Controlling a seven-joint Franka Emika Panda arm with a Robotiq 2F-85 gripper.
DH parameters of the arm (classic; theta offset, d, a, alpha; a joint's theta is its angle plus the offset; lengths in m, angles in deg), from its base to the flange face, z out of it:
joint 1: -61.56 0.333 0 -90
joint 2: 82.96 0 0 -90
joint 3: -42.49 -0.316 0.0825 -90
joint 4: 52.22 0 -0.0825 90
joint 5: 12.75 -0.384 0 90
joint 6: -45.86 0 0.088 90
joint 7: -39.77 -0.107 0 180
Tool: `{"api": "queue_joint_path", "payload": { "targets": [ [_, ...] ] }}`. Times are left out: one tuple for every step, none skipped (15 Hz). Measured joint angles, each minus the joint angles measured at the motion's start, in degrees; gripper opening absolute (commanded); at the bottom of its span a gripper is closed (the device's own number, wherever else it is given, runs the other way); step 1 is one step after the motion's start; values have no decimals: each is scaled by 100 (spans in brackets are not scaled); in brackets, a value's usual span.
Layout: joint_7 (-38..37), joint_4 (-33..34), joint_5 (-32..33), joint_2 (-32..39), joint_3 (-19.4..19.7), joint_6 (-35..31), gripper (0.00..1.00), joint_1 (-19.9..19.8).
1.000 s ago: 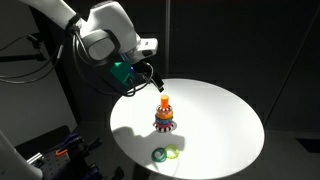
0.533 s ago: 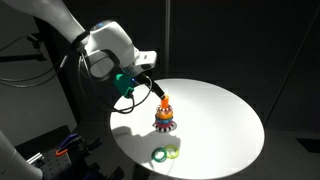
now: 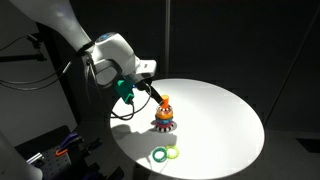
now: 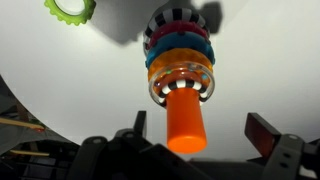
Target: Remove the clear and striped rings from the stand and put them on the table
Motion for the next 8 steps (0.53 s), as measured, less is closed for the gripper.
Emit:
{"api": "queue_joint_path", "payload": {
  "targets": [
    [-23,49,0,84,1,0,100,-13],
    [-46,108,0,177,5,0,100,-27],
    [-70,173,0,267,7,0,100,-44],
    [-74,237,-4,359,-10,0,100,-81],
    [-74,309,-4,452,-45,0,100,-139],
    [-75,381,-4,550,-86,0,100,-205],
    [-75,458,-5,648,-137,0,100,-278],
    [-75,528,-5,741,-196,0,100,-356]
  ]
}}
